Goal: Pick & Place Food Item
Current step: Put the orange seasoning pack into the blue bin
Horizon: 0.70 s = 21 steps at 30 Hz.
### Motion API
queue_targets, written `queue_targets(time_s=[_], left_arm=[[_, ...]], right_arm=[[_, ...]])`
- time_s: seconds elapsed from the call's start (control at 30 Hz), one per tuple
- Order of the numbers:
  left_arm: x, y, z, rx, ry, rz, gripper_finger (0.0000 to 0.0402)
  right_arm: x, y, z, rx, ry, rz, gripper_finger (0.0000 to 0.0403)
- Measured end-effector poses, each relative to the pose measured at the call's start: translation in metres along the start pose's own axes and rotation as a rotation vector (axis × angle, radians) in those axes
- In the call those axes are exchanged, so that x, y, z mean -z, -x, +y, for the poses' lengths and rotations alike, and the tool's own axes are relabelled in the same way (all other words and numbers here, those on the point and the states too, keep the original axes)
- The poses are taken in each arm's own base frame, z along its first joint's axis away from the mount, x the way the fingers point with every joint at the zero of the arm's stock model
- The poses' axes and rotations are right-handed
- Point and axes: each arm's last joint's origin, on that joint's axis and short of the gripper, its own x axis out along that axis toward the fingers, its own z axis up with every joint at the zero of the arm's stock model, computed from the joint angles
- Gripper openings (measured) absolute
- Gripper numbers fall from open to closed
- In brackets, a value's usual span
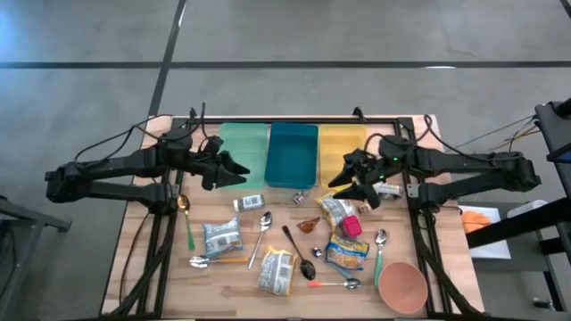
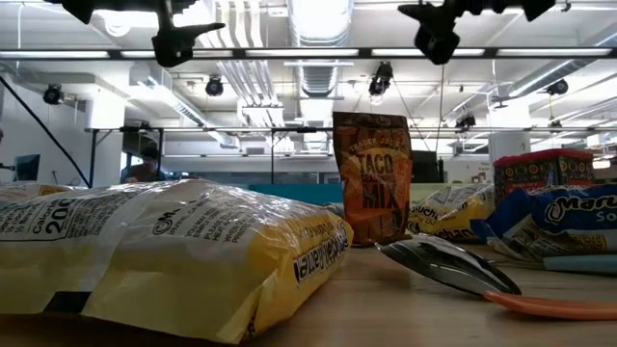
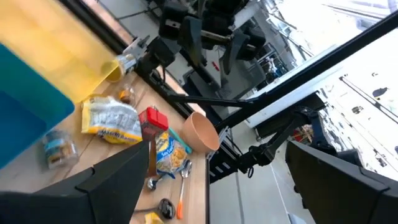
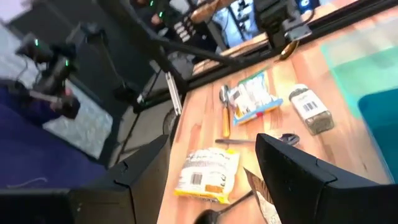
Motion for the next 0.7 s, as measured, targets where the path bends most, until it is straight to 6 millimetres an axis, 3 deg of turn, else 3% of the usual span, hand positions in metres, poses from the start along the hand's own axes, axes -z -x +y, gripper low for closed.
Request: queue_targets(time_s=[0.27, 0.53, 0.7], left_arm=[[0.008, 0.004, 0.005, -0.053, 0.047, 0.076, 0.0385], [0.008, 0.008, 0.002, -0.025, 0.049, 0.086, 0.0385], [0.008, 0.012, -0.001, -0.012, 0.04, 0.073, 0.0385]], right_arm=[[0.005, -0.027, -0.012, 0.021, 0.163, 0.152, 0.0235], [0.007, -0.05, 0.007, 0.155, 0.41, 0.501, 0.0235], [0.01, -0.073, 0.016, 0.262, 0.511, 0.634, 0.0235]])
